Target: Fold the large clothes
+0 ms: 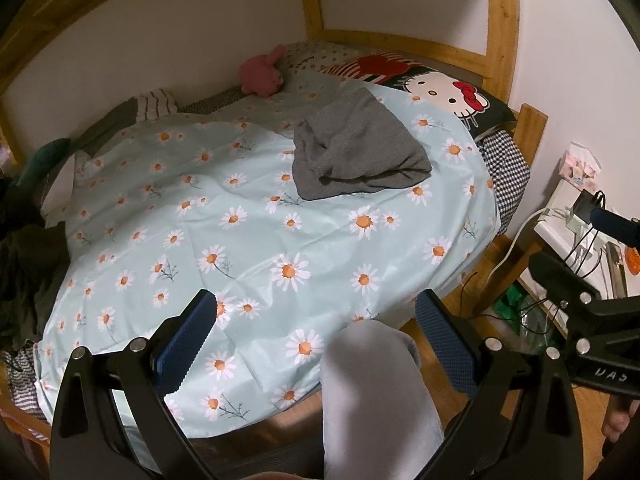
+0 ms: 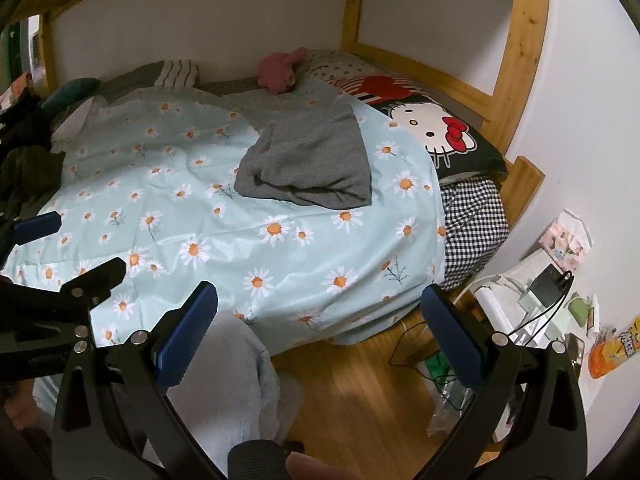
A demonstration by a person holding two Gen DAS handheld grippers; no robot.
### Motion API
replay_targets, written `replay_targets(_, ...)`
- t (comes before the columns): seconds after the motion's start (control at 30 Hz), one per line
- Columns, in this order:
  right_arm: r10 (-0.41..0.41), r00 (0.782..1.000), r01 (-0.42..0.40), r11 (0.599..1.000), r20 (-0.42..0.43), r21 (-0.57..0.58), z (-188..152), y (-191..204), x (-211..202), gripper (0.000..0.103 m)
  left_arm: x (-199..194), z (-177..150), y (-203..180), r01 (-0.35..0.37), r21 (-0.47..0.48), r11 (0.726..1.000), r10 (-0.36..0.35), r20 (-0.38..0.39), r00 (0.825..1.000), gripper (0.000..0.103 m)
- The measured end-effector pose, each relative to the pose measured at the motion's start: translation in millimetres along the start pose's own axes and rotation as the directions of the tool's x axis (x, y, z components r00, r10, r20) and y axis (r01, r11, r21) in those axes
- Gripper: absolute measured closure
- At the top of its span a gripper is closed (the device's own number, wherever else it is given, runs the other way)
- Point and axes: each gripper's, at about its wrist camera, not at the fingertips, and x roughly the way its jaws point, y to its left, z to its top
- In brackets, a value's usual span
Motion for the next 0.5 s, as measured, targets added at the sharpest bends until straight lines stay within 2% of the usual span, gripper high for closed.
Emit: replay_targets(0.5,0.017,1.000,-0.017,0.999,-0.001,-0.027,4.9,-4.3,1.9,0.003,3.5,-0.6,0.6,-0.015,0.010,1.000,0.015,-0.015,1.000,0.005)
